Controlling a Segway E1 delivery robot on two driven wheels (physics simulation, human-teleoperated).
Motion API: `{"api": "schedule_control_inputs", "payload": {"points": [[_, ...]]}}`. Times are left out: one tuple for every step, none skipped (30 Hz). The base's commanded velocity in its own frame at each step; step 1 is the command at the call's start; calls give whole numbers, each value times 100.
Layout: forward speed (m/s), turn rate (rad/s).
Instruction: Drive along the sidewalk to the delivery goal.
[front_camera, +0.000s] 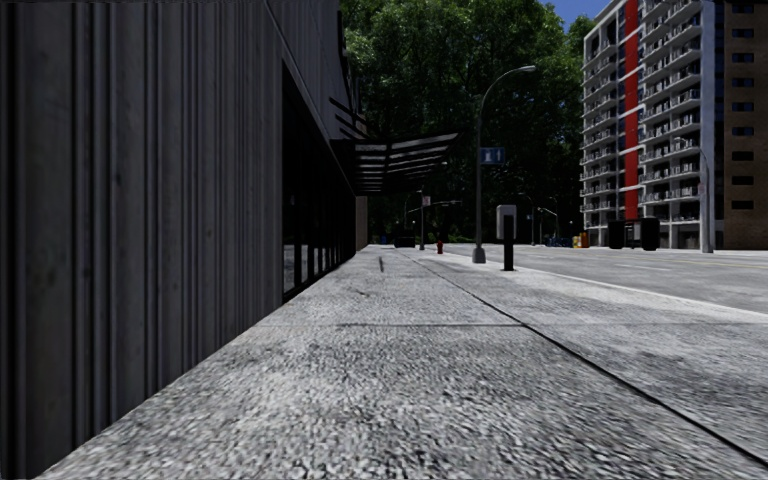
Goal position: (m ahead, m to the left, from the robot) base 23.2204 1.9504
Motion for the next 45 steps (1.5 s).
{"api": "schedule_control_inputs", "payload": {"points": [[200,0],[200,0],[200,0],[200,0],[200,0],[200,0],[200,0],[200,0],[200,0],[200,0],[200,0],[200,0],[200,0],[200,0],[200,0],[200,0],[200,0],[200,0],[200,0],[200,0],[200,0],[200,0],[200,0],[200,0],[200,0],[200,0],[200,0],[200,0],[200,0],[200,0],[200,0],[200,0],[200,0],[200,0],[200,0],[200,0],[200,0],[200,0],[200,0],[200,0],[200,0],[200,0],[200,0],[200,0],[200,0]]}}
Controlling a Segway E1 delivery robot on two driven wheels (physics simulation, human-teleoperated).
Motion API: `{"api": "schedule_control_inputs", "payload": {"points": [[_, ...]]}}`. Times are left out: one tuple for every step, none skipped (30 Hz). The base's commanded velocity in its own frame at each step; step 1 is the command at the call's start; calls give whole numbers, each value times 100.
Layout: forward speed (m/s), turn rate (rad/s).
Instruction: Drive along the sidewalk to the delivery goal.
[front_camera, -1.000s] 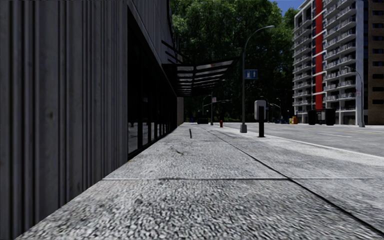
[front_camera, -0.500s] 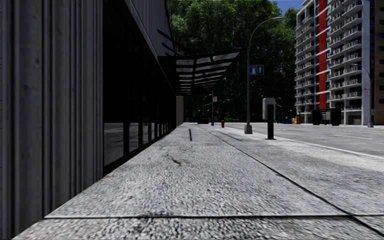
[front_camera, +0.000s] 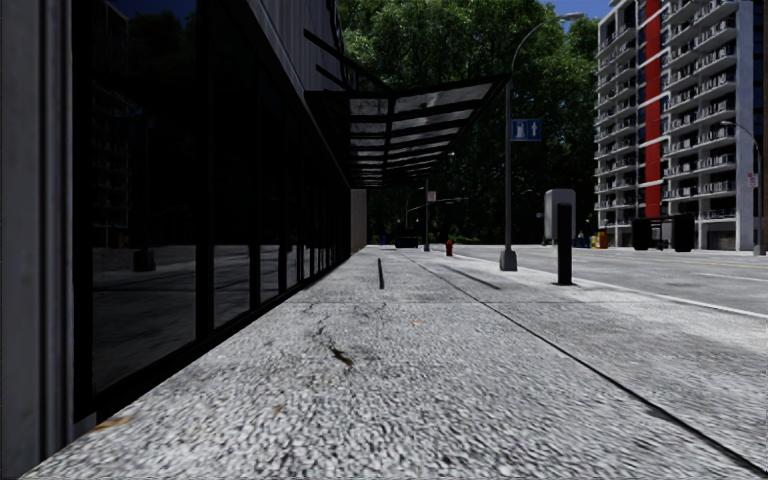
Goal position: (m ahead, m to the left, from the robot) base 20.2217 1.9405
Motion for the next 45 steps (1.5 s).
{"api": "schedule_control_inputs", "payload": {"points": [[200,0],[200,0],[200,0],[200,0],[200,0],[200,0],[200,0],[200,0],[200,0],[200,0],[200,0],[200,0],[200,0],[200,0],[200,0],[200,0],[200,0],[200,0],[200,0],[200,0],[200,0],[200,0],[200,0],[200,0],[200,0],[200,0],[200,0],[200,0],[200,0],[200,0],[200,0],[200,0],[200,0],[200,0],[200,0],[200,0],[200,0],[200,0],[200,0],[200,0],[200,0],[200,0],[200,0],[200,0],[200,0]]}}
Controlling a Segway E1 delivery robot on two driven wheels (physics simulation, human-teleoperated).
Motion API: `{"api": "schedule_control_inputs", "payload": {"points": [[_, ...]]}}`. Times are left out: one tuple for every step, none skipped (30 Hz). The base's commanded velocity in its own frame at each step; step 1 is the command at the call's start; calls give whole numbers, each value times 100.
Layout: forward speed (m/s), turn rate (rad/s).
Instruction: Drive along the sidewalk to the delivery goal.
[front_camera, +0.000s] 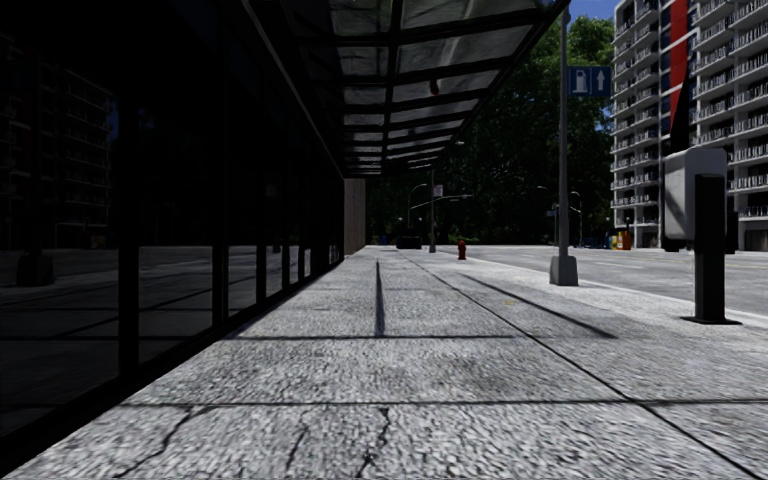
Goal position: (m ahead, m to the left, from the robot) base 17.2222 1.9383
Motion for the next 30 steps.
{"api": "schedule_control_inputs", "payload": {"points": [[200,0],[200,0],[200,0],[200,0],[200,0],[200,0],[200,0],[200,0],[200,0],[200,0],[200,0],[200,0],[200,0],[200,0],[200,0],[200,0],[200,0],[200,0],[200,0],[200,0],[200,0],[200,0],[200,0],[200,0],[200,0],[200,0],[200,0],[200,0],[200,0],[200,0]]}}
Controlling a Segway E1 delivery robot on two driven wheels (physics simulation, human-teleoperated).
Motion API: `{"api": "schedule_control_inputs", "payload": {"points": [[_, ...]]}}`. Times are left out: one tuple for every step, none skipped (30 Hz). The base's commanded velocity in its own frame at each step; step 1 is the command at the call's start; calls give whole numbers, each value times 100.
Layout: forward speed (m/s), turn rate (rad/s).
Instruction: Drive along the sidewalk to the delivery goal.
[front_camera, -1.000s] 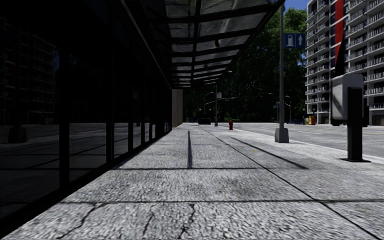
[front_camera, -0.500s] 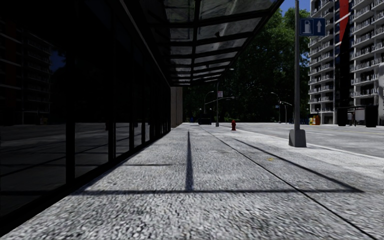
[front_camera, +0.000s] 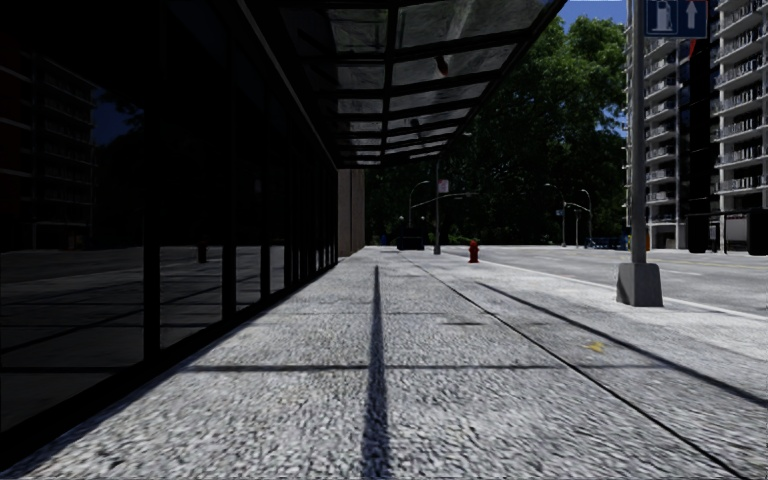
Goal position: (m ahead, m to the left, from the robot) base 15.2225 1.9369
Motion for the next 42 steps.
{"api": "schedule_control_inputs", "payload": {"points": [[200,0],[200,0],[200,0],[200,0],[200,0],[200,0],[200,0],[200,0],[200,0],[200,0],[200,0],[200,0],[200,0],[200,0],[200,0],[200,0],[200,0],[200,0],[200,0],[200,0],[200,0],[200,0],[200,0],[200,0],[200,0],[200,0],[200,0],[200,0],[200,0],[200,0],[200,0],[200,0],[200,0],[200,0],[200,0],[200,0],[200,0],[200,0],[200,0],[200,0],[200,0],[200,0]]}}
